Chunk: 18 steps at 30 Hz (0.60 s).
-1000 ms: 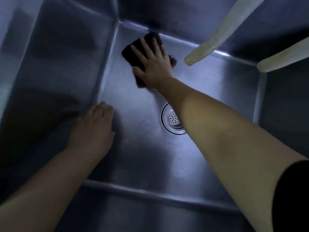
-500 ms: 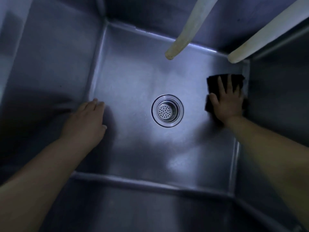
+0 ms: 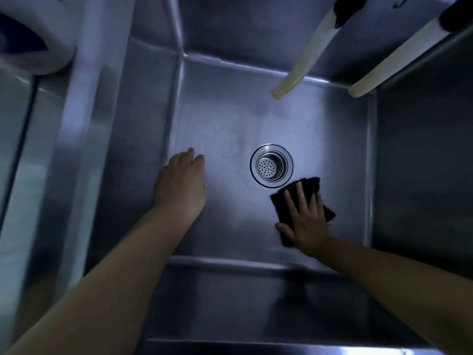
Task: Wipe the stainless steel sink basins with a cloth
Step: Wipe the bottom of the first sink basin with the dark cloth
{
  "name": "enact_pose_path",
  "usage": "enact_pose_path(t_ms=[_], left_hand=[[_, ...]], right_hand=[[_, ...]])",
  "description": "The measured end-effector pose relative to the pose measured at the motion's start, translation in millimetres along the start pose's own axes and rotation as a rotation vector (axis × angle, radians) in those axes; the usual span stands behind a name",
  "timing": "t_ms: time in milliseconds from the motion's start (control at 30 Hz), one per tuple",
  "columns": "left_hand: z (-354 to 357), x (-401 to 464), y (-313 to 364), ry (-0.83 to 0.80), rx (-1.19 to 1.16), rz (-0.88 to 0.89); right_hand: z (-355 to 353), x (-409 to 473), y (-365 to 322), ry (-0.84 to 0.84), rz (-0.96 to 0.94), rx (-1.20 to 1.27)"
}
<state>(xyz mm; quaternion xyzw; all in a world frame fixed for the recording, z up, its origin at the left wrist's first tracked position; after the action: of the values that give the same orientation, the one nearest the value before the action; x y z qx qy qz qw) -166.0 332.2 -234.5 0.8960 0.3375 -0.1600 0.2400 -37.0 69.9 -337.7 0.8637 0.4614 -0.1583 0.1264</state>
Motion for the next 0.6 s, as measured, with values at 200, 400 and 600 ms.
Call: enact_pose_path(t_ms=[200, 400, 600], left_hand=[[-45, -41, 3, 0.041, 0.072, 0.074], [-66, -84, -11, 0.041, 0.224, 0.143], [-48, -104, -3, -0.001, 0.191, 0.176]], right_hand=[[-32, 49, -88, 0.049, 0.061, 0.055], [-47, 93, -163, 0.001, -0.123, 0.007], [-33, 44, -163, -0.066, -0.74, -0.223]])
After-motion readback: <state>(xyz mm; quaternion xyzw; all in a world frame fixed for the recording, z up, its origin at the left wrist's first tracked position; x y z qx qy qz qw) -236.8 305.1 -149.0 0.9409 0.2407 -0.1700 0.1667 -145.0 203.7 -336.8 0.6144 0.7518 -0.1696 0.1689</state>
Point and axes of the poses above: each hand's wrist, its own x-axis towards the middle knuckle, its own z-axis out of the palm, y = z × x, the point moved 3 cm from there along x, towards the middle knuckle, and after that the axes turned 8 degrees about -x, right-handed, at the moved point
